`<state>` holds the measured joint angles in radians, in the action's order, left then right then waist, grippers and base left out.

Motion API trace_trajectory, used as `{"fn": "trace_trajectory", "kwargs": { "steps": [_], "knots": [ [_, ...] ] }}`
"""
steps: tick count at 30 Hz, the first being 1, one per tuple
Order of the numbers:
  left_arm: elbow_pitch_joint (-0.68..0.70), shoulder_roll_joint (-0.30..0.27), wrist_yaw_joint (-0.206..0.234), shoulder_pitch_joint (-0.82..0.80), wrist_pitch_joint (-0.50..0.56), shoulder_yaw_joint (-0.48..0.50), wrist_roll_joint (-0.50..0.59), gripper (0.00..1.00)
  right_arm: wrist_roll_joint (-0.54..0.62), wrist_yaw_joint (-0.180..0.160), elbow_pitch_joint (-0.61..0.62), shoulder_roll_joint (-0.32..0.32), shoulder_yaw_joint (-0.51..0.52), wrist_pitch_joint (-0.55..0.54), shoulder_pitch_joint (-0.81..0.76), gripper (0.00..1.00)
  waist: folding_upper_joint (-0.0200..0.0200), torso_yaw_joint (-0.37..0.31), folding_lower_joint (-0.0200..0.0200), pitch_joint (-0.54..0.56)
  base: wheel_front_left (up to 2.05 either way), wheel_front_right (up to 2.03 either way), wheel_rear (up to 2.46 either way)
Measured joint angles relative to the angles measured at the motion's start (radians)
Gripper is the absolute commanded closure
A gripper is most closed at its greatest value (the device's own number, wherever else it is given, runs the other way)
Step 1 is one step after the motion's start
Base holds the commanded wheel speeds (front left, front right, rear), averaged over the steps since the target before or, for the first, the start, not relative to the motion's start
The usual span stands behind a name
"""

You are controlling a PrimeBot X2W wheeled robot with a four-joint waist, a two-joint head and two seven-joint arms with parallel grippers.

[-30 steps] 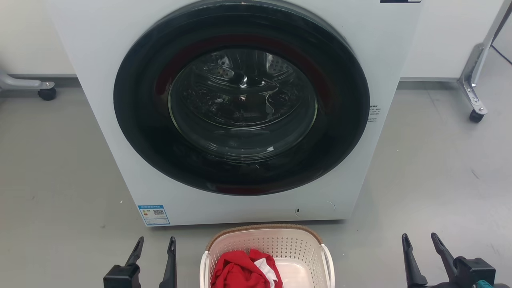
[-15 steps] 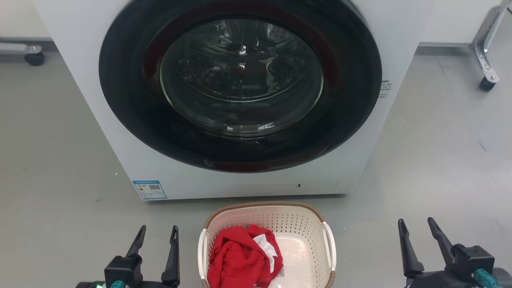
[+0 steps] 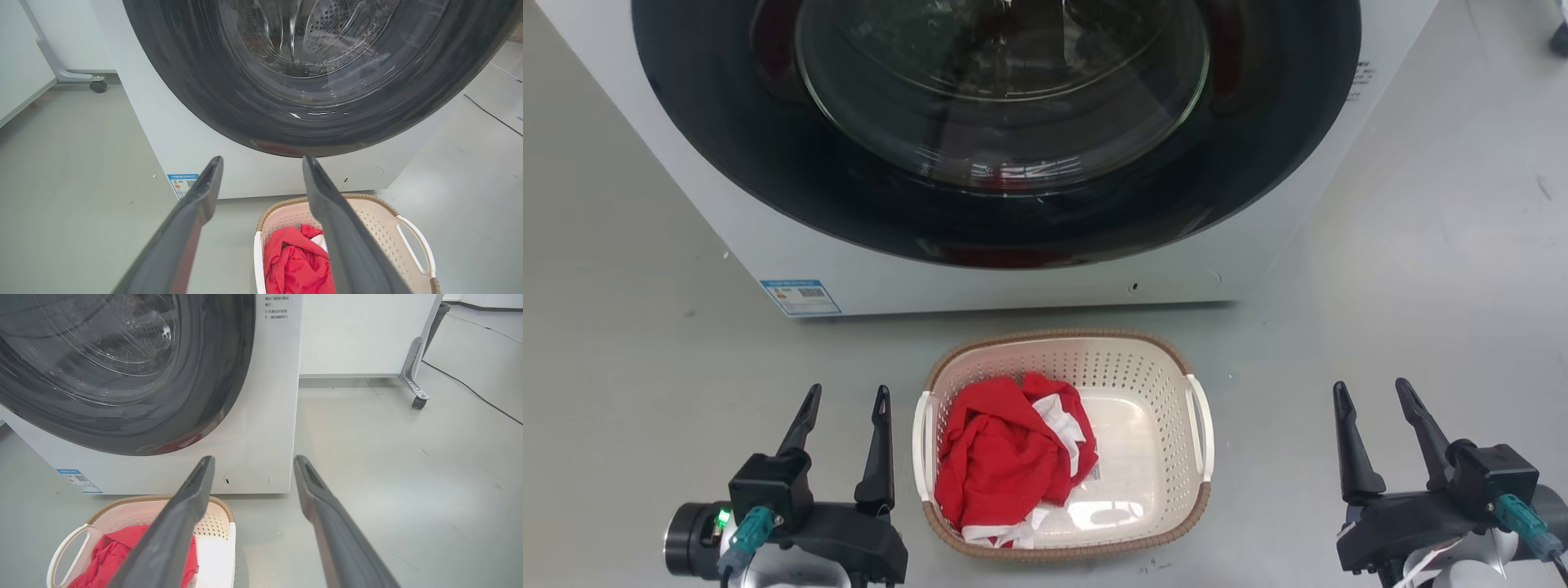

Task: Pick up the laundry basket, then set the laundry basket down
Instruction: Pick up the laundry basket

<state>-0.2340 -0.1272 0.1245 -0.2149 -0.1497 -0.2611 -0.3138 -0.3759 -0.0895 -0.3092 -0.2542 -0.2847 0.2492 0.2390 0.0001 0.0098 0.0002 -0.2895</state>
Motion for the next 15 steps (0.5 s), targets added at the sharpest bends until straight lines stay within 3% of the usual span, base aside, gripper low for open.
{"fn": "trace_trajectory", "kwargs": {
  "steps": [15],
  "knots": [
    [-0.018,0.013,-0.001,-0.132,0.016,0.001,-0.001,0.0,0.007,-0.005,-0.007,0.019,-0.003,-0.002,0.121,0.0,0.0001,-0.014,0.0,-0.217,0.0,0.0,0.0]
  ]
}}
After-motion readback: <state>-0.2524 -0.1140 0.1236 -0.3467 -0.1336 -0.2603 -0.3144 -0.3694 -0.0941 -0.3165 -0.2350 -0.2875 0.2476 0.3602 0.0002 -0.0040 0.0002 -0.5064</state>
